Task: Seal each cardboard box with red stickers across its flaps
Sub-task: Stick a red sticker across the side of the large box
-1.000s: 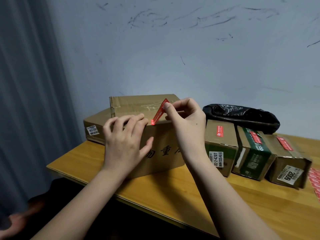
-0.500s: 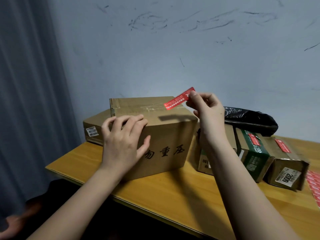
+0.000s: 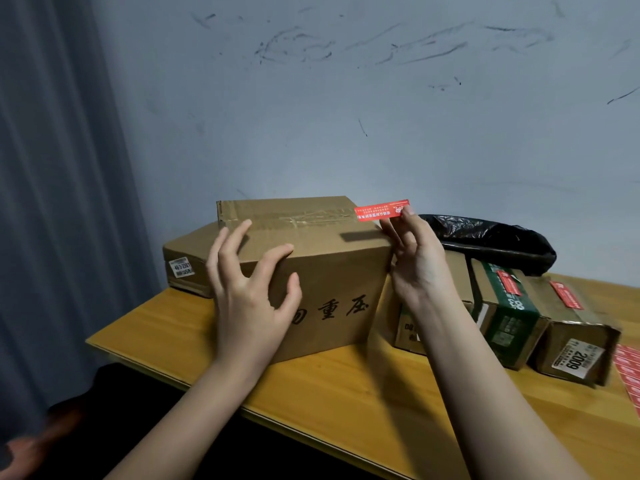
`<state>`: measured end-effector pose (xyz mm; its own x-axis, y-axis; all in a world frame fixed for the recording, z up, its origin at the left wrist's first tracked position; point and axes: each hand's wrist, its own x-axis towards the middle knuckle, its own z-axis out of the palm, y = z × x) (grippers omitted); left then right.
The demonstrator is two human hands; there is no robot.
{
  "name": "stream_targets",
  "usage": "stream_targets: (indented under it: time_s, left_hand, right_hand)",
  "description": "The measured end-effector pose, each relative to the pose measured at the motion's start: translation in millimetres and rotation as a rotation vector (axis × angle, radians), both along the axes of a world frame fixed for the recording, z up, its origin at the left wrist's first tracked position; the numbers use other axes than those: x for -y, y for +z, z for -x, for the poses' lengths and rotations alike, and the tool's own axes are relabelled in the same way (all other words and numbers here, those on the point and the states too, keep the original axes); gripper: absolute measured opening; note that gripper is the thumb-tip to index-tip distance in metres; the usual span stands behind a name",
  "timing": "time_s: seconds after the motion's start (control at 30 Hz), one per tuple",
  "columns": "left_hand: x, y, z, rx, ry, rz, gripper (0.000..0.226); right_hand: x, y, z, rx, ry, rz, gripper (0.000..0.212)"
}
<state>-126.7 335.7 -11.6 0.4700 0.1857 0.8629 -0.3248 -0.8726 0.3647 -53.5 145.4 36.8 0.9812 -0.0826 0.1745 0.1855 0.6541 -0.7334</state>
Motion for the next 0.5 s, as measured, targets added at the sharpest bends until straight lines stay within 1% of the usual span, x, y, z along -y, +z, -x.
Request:
stream_targets:
  time_s: [0.1,0.23,0.3,0.4,0.5]
  left_hand:
    - [2.9,0.7,0.0,0.005,-0.005,-0.001,0.036]
    - [0.9,2.2,5.0,0.016,-0.018,-0.008,0.036]
    - [-1.3,1.7,11.0,0.018,-0.037,-0.003,0.036]
    - [-4.9,2.3,22.5,0.036,-0.088,0.022,0.035]
    - [-8.1,5.0,29.3,0.036,-0.140,0.076,0.034]
  right_hand:
    - [0.0,2.2,4.9,-0.006,-0.022,-0.033,0.010]
    - [1.4,3.1,20.8,-0.023,-0.057,-0.050,0.016]
    - [1.7,3.5,32.7,-0.040,-0.073,-0.069,0.013]
    - [0.5,5.2,51.2,-0.047,-0.072,-0.076,0.001]
    - [-0.8,7.1,66.1,-0.063,-0.094,-0.112,0.006]
